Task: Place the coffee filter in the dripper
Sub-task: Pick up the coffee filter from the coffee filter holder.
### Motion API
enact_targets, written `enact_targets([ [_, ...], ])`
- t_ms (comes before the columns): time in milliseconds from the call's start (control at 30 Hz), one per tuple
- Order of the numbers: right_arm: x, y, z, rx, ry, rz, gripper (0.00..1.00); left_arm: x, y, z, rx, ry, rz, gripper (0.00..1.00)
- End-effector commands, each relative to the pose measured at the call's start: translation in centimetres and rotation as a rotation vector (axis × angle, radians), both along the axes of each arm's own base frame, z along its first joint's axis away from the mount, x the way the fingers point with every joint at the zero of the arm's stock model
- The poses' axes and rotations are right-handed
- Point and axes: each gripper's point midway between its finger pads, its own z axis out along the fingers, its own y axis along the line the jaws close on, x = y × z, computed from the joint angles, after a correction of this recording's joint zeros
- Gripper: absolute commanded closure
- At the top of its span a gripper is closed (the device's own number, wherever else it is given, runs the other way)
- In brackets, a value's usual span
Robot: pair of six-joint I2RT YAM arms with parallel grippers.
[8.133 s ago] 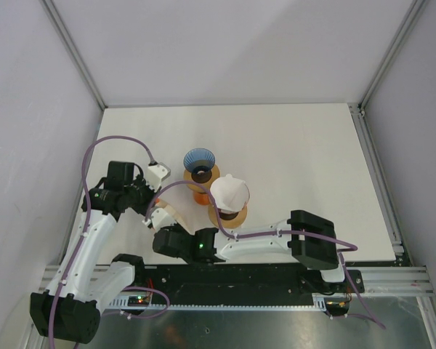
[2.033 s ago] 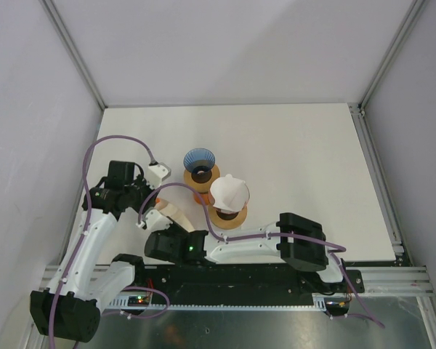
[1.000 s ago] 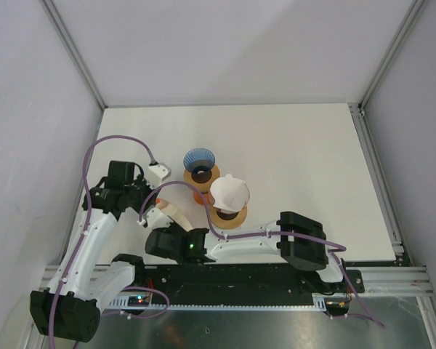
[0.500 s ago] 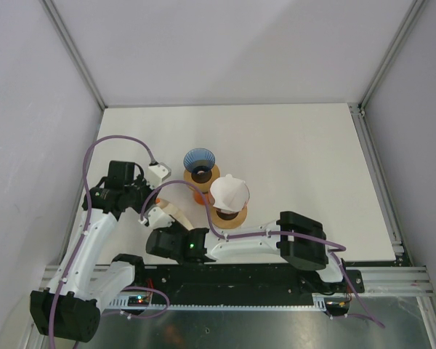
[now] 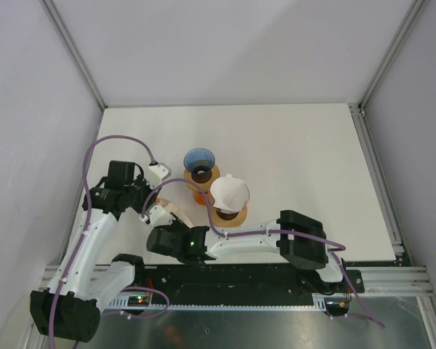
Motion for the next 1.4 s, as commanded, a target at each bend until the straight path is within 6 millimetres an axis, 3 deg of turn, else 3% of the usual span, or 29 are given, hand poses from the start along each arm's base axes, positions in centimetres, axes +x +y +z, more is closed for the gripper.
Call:
enact_targets([
  [0, 0.6, -0.6, -0.7, -0.01, 0.007, -0.032, 0.58, -0.1, -0.3, -0.1, -0.007, 0.001, -0.03, 0.83],
  [400, 1.1, -0.4, -1.7, -0.016, 0.005, -0.027, 0.9, -0.2, -0.4, -0.2, -0.009, 0.004, -0.031, 0.83],
  [700, 1.8, -0.2, -2.3, -0.033, -0.008, -0.034, 0.85, 0.0, -0.4, -0.1, -0.007, 0.003, -0.03, 0.83],
  [900, 2.1, -0.7, -0.9, -0.035, -0.063, -0.053, 0.71, 0.0, -0.4, 0.0, -0.01, 0.004, -0.034, 0.83],
  [1367, 2.6, -1.2, 2.5, -0.01, -0.172, -0.091, 0.7, -0.1, -0.5, -0.2, -0.013, 0.008, -0.038, 0.84],
])
